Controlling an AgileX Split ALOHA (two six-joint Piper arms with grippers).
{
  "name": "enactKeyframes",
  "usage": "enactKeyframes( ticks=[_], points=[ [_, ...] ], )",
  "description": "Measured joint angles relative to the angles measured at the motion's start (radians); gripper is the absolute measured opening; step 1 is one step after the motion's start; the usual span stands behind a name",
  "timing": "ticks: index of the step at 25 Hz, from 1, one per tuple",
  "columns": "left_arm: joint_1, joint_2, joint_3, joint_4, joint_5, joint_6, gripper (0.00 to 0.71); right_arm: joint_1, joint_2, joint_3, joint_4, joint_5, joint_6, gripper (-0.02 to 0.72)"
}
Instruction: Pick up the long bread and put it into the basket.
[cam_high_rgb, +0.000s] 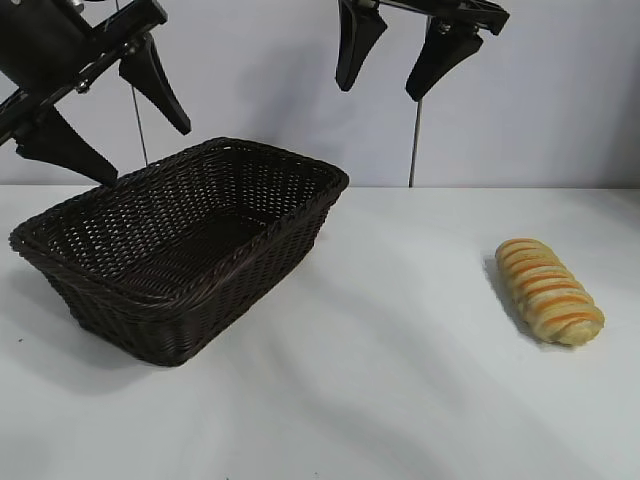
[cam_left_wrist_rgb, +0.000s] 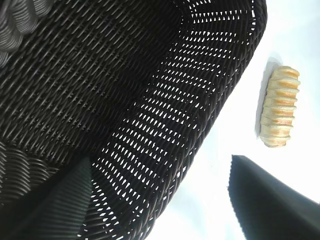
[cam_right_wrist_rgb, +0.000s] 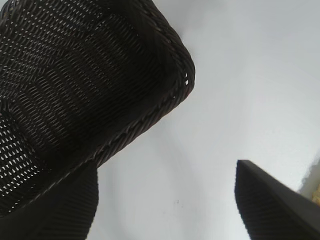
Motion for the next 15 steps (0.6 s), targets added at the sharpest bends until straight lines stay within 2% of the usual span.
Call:
enactKeyframes(
  ticks=[6,11,15],
  points=[
    [0.004,0.0,0.0,0.0,0.0,0.0,0.55,0.0,0.0,0.0,0.0,0.0,0.0,0.549],
    [0.031,-0.037,-0.001,0.003,0.023,-0.041,0.55,0.0,0.0,0.0,0.0,0.0,0.0,0.549],
    [0.04,-0.1,-0.001,0.062,0.041,-0.115,0.55,0.0,0.0,0.0,0.0,0.0,0.0,0.549]
  ],
)
